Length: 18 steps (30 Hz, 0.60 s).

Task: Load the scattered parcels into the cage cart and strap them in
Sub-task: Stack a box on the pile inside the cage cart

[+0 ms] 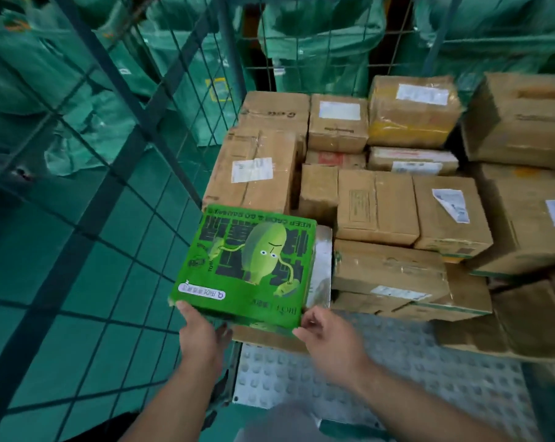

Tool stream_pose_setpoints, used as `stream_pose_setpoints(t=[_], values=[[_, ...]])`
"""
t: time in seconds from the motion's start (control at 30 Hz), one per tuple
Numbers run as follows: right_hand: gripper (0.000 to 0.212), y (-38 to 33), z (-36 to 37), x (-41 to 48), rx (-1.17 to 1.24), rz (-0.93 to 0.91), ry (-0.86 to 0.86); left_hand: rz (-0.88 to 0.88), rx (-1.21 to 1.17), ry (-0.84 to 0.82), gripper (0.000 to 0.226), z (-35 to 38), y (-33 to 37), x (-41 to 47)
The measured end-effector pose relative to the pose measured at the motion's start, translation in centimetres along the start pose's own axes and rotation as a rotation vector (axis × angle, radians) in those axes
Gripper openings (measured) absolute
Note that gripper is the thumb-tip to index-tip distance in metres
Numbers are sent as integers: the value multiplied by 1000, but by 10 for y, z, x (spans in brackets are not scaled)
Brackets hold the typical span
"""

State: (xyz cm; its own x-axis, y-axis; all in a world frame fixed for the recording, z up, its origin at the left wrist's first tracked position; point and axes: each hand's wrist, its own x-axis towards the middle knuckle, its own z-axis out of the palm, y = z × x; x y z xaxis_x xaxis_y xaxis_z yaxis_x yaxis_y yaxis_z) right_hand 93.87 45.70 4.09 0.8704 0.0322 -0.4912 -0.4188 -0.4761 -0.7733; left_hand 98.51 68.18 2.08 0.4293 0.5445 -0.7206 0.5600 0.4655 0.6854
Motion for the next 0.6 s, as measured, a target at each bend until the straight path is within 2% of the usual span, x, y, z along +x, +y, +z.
stream_pose_setpoints(t=[0.07,0.17,0.23,0.33,0.37,0.47,0.6], values=[[13,-4,6,-1,33,-7,-39,-120,-169,-102,70,3,-11,4],[12,-14,8,1,75,45,-112,-204,-109,-176,57,-2,-28,-1],[13,-17,3,-3,89,83,-143,-261,45,-243,46,-3,-41,-4],[37,-10,-10,-17,184,146,-140,-369,346,-389,28,7,-59,-17],[39,-3,-13,-22,241,181,-109,-402,461,-443,26,13,-66,-25],[28,16,-29,-46,406,297,24,-377,788,-607,24,29,-82,-58],[18,73,-49,-91,621,449,230,-238,1057,-799,26,65,-111,-118]])
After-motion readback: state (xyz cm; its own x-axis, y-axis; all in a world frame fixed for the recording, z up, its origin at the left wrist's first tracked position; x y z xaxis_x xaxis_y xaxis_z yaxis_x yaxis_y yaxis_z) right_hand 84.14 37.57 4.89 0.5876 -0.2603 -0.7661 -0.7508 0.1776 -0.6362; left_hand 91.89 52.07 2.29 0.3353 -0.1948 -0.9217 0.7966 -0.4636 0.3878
